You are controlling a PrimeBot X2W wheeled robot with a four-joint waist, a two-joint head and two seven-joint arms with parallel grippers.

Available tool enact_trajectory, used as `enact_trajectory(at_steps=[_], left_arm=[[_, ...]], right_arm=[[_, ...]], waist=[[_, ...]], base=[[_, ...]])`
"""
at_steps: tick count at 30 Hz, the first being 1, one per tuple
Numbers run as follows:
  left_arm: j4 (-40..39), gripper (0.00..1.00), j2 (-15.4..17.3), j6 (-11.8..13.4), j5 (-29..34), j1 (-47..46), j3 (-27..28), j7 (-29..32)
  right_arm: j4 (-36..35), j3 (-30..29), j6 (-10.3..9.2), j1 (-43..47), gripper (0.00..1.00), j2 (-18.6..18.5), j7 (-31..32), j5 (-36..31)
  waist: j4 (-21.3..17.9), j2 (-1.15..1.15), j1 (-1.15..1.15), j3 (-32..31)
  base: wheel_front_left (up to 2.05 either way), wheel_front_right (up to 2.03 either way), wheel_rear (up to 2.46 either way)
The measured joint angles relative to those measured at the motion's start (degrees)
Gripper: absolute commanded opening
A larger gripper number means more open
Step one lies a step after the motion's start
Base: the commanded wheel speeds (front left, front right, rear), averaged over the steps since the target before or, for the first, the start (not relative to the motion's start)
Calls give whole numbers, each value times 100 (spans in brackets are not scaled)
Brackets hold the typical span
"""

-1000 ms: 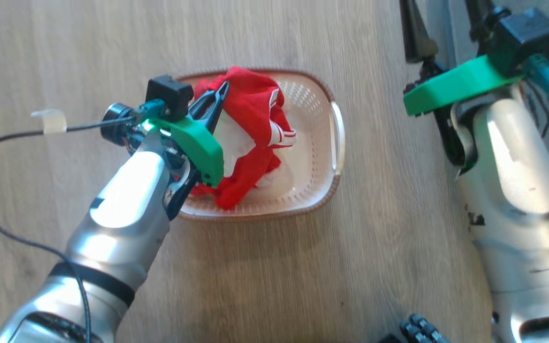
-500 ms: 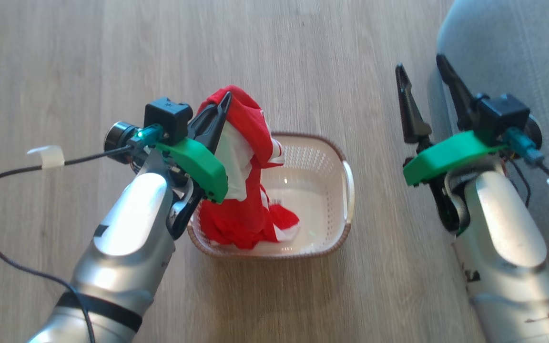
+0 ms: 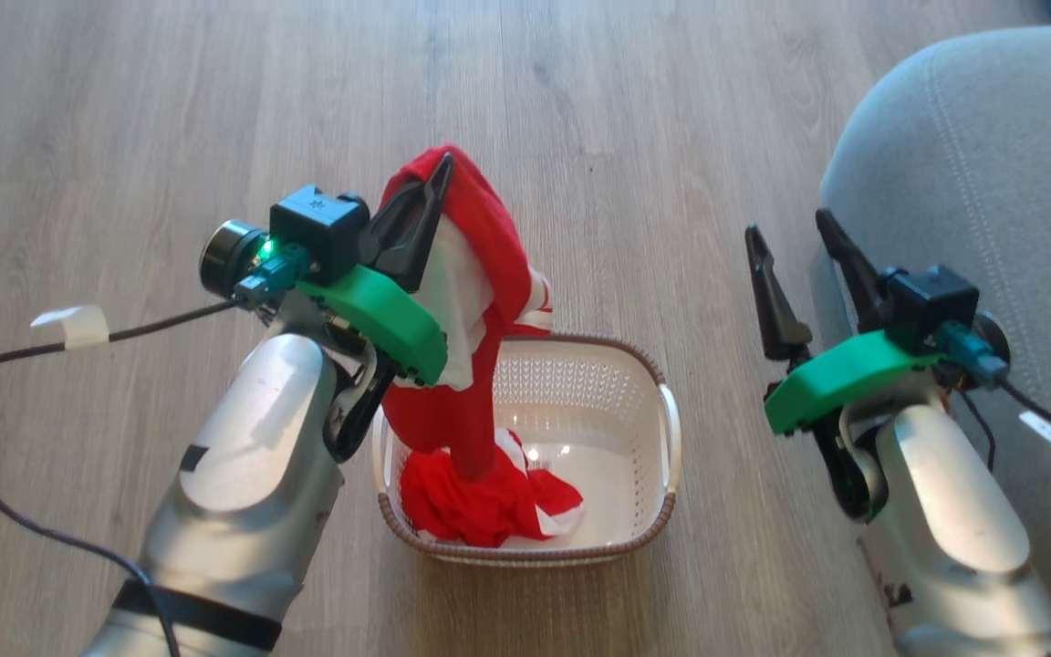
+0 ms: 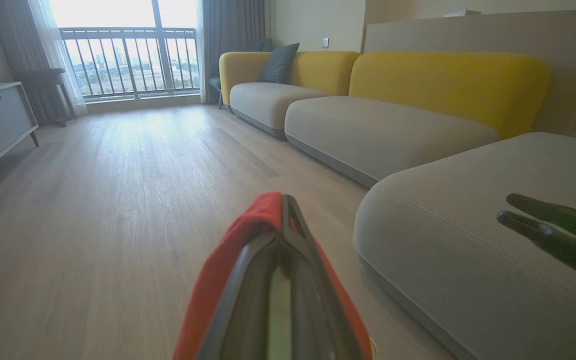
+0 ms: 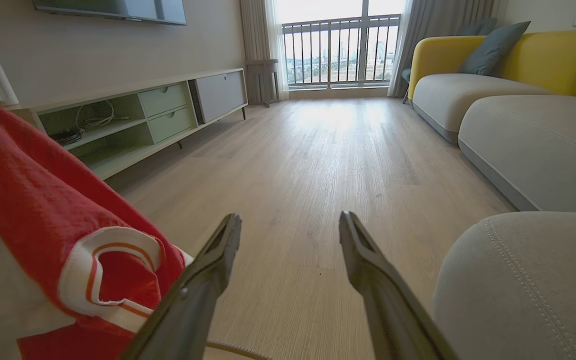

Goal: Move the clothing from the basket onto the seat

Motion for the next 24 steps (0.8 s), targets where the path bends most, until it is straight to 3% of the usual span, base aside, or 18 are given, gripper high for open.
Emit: enact_trajectory(at_steps=[8, 24], left_arm=[[-695, 0, -34, -1, 60, 7, -60, -5], [-1848, 0, -68, 56, 102, -299, -913, -2]], right_arm=[[38, -3, 0, 263, 100, 0, 0, 102], [109, 20, 0, 446, 100, 2, 0, 158]], waist=[[0, 0, 0, -270], [-34, 0, 0, -295]], base=[[0, 0, 0], [0, 0, 0]])
